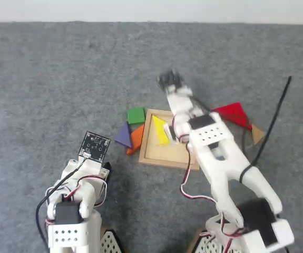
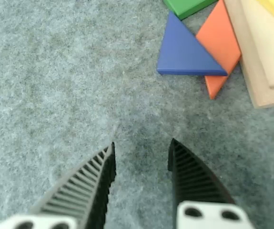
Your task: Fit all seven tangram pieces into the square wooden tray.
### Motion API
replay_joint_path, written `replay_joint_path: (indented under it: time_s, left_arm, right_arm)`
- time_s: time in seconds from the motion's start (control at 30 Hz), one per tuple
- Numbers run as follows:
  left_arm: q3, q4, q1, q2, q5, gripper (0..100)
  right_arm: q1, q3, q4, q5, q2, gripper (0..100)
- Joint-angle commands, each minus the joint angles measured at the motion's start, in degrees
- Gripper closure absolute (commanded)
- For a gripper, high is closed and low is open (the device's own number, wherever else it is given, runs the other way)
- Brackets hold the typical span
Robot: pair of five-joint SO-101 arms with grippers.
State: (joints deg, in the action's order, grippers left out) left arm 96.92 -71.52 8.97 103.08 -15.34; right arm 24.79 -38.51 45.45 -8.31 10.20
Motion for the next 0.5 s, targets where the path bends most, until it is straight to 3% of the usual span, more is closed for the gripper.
replay_joint_path:
  time_s: [0.0,0.47]
  left_arm:
    - [-0.48,-0.44,0.35,0.70,-0.44,83]
    - [-0.48,-0.44,0.35,0.70,-0.44,83]
  right_arm:
    - [-1.36,-0.26,-1.01,-1.58,-0.13,75.7]
    - [-2.86,10.11,-1.63,-2.20,-16.75,75.7]
